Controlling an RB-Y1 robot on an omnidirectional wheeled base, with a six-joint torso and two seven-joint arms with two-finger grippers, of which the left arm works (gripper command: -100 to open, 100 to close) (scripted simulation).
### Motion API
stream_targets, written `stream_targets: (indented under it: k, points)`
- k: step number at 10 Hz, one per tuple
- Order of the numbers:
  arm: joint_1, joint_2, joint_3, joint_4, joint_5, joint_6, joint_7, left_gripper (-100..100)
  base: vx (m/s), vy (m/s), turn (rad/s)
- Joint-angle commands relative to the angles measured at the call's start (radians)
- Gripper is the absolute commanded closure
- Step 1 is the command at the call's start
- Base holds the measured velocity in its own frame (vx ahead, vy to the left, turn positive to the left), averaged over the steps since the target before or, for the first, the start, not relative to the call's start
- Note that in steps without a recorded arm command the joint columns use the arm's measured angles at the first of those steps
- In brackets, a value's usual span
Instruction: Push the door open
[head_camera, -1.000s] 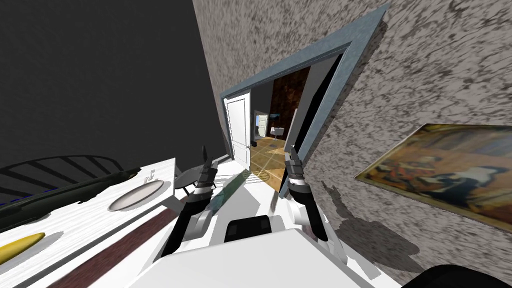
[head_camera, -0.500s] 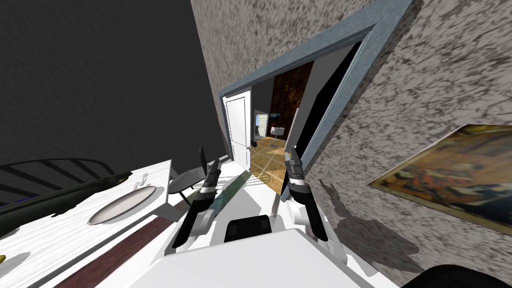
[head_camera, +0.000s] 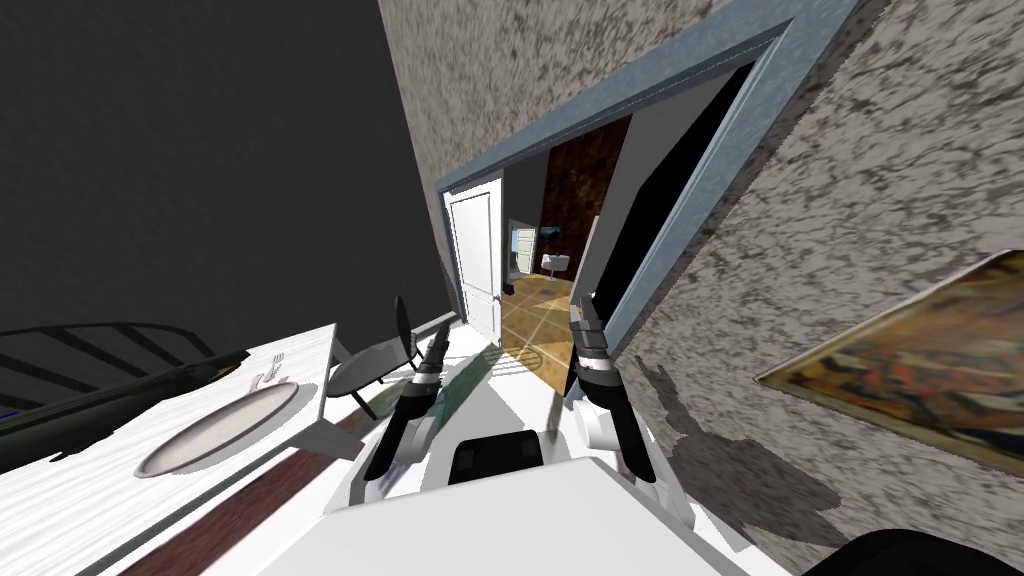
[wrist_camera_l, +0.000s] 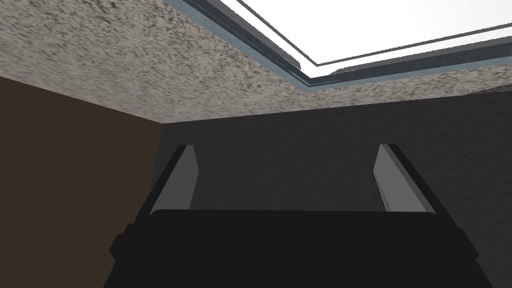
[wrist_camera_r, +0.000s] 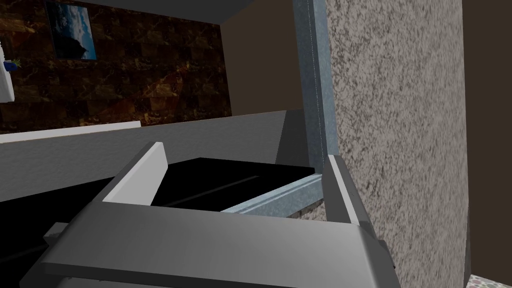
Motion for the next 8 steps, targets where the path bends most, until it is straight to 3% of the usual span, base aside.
stream_targets:
  k: [1, 8]
  points:
    - [-0.013, 0.007, -0.007, 0.034, -0.007, -0.013, -0.027, -100, 0.105, 0.028, -0.007]
    - [-0.084, 0.028, -0.037, 0.204, -0.037, -0.068, -0.138, -100, 0.103, 0.023, -0.009]
